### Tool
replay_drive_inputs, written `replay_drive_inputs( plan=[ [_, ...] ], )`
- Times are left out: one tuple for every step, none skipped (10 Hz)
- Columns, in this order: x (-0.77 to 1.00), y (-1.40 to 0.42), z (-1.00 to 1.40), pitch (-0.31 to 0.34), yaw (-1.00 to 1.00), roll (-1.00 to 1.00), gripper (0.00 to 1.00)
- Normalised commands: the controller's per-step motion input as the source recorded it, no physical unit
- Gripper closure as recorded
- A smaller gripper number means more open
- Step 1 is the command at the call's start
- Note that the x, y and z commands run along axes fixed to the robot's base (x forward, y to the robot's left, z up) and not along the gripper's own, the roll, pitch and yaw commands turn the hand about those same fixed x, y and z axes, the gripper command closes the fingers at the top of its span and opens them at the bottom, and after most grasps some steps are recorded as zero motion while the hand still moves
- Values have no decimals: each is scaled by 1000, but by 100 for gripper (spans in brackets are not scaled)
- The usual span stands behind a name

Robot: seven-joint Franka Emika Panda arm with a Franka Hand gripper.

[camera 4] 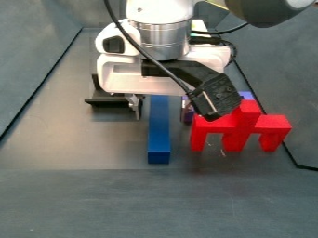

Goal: Pick up the blue object. Move up. Move to above the board. Insert the blue object.
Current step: Pick up the blue object.

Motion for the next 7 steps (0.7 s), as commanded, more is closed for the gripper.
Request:
replay_drive_inputs(
  plan=[
    [0, -69, -83, -20, 114, 4, 0],
    [100, -117, -14, 0, 149, 40, 0],
    [157, -180, 0, 16, 157, 93, 0],
    [91, -37, -54, 6, 89, 89, 0],
    [0, 0, -66, 0, 91, 79, 0],
    [-14, 37, -77, 0, 103, 67, 0],
    [0, 3, -54, 0, 83, 17, 0]
  ],
)
